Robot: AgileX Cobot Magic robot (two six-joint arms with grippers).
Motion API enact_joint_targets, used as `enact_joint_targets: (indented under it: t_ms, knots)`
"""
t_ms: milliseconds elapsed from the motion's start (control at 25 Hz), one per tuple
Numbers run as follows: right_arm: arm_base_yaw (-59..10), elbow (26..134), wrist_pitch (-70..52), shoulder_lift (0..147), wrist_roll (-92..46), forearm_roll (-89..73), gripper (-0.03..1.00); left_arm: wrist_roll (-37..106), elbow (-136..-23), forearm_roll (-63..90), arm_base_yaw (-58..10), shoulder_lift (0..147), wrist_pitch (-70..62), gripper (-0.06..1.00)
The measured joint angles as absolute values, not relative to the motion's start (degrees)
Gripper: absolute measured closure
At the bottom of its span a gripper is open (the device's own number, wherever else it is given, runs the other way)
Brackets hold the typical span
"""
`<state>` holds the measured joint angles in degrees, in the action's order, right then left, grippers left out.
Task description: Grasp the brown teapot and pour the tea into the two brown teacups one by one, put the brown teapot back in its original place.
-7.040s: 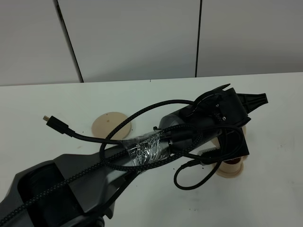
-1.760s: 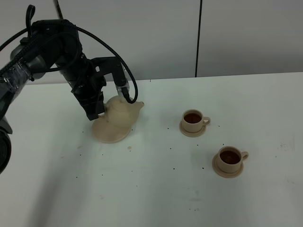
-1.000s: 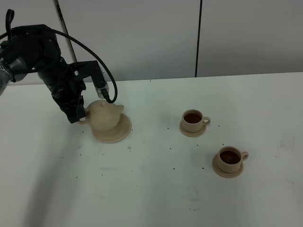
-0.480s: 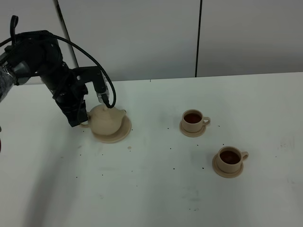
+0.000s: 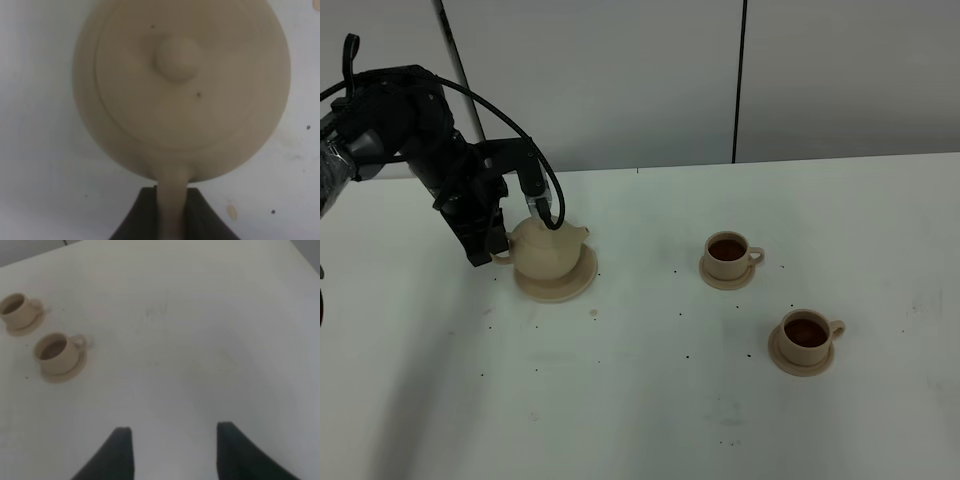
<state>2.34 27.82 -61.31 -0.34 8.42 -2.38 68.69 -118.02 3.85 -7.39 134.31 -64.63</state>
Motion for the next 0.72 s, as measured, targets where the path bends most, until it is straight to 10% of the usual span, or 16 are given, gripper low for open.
enact_joint_targets:
  t_ms: [720]
  knots:
    - [2.34, 27.82, -61.31, -0.34, 8.47, -2.38, 0.59, 68.74, -118.02, 3.98, -7.39, 135.59, -63.57, 0.78]
